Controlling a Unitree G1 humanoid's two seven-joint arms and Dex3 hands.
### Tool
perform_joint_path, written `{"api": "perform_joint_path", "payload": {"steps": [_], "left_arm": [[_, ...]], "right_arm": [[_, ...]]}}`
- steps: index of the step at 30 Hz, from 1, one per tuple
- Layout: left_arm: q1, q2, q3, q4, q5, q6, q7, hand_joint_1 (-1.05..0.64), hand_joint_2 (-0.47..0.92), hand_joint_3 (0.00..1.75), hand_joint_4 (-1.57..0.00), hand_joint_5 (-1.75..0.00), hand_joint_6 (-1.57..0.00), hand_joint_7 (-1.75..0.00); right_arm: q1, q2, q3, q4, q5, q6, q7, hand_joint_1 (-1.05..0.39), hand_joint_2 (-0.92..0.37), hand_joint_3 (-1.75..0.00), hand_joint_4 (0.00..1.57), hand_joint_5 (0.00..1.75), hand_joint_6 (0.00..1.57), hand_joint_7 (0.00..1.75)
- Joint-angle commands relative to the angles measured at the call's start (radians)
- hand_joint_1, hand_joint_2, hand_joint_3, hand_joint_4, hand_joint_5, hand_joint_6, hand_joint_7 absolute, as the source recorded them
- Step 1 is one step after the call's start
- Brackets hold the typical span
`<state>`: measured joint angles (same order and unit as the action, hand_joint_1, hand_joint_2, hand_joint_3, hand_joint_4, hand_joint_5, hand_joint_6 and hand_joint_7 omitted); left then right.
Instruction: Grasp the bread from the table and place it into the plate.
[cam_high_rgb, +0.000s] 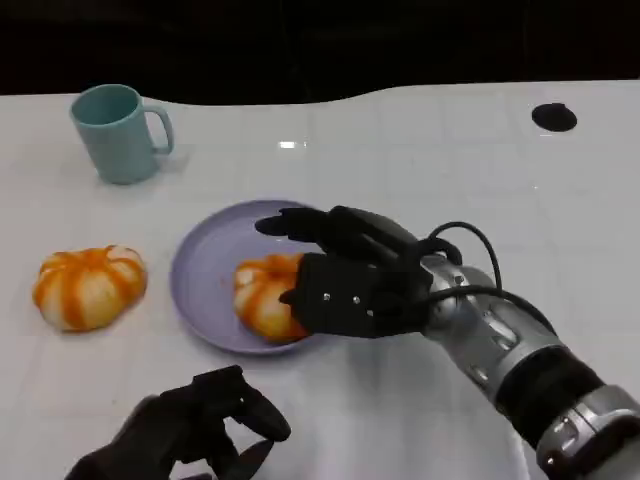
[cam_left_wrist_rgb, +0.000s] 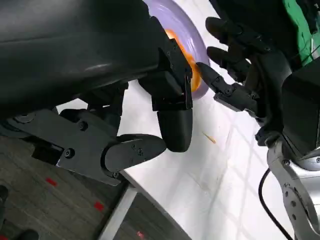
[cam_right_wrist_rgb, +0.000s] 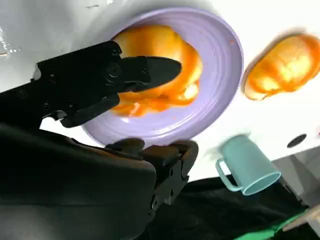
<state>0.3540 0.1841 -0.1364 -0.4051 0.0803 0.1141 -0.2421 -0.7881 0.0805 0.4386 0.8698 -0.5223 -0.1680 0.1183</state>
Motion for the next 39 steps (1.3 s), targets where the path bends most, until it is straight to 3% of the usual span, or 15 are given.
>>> {"api": "perform_joint_path", "payload": {"steps": [1, 10, 16, 20, 25, 32, 35, 37, 39], "left_arm": [[0.003, 0.011, 0.005, 0.001, 0.006, -0.008, 0.008, -0.22, 0.78, 0.64, -0.66, -1.74, -0.68, -1.22], [0.003, 0.009, 0.004, -0.004, 0.006, -0.002, 0.008, -0.21, 0.79, 0.63, -0.66, -1.75, -0.68, -1.22], [0.004, 0.005, 0.002, -0.010, 0.004, 0.006, 0.009, -0.21, 0.79, 0.63, -0.68, -1.75, -0.68, -1.22], [0.004, 0.006, 0.000, -0.013, 0.008, 0.002, 0.009, -0.23, 0.78, 0.65, -0.68, -1.75, -0.68, -1.22], [0.003, 0.008, 0.000, -0.011, 0.012, -0.004, 0.010, -0.24, 0.77, 0.67, -0.67, -1.75, -0.67, -1.23], [-0.001, 0.009, 0.001, -0.013, 0.015, -0.001, 0.005, -0.23, 0.77, 0.70, -0.67, -1.75, -0.66, -1.25], [-0.004, 0.009, 0.001, -0.010, 0.017, 0.001, 0.006, -0.23, 0.77, 0.70, -0.67, -1.75, -0.66, -1.25], [-0.004, 0.010, 0.000, -0.015, 0.019, 0.007, 0.007, -0.23, 0.77, 0.70, -0.66, -1.75, -0.66, -1.24], [-0.004, 0.009, 0.002, -0.018, 0.015, 0.013, 0.005, -0.22, 0.77, 0.70, -0.66, -1.75, -0.65, -1.24]], "right_arm": [[0.020, -0.024, 0.005, -0.076, 0.013, 0.042, 0.059, -0.75, -0.92, -0.37, 0.00, 0.04, 0.10, 0.00], [0.104, -0.070, 0.009, -0.273, 0.015, 0.118, 0.140, -0.77, -0.92, -0.38, 0.01, 0.03, 0.09, 0.00], [0.206, -0.136, 0.002, -0.458, 0.021, 0.109, 0.164, -0.73, -0.92, -0.39, 0.07, 0.07, 0.13, 0.02], [0.302, -0.195, -0.021, -0.602, 0.044, 0.085, 0.171, -0.70, -0.92, -0.34, 0.13, 0.12, 0.19, 0.04], [0.428, -0.273, -0.068, -0.728, 0.114, -0.003, 0.173, -0.64, -0.92, -0.29, 0.21, 0.18, 0.26, 0.07], [0.576, -0.323, -0.145, -0.841, 0.199, -0.088, 0.152, -0.60, -0.92, -0.26, 0.34, 0.29, 0.39, 0.12], [0.627, -0.333, -0.176, -0.859, 0.212, -0.139, 0.123, -0.55, -0.92, -0.24, 0.43, 0.39, 0.52, 0.17], [0.654, -0.340, -0.195, -0.870, 0.221, -0.160, 0.114, -0.49, -0.92, -0.21, 0.37, 0.73, 0.59, 0.21], [0.685, -0.346, -0.216, -0.891, 0.243, -0.173, 0.113, -0.45, -0.92, -0.18, 0.37, 0.92, 0.64, 0.26]]}}
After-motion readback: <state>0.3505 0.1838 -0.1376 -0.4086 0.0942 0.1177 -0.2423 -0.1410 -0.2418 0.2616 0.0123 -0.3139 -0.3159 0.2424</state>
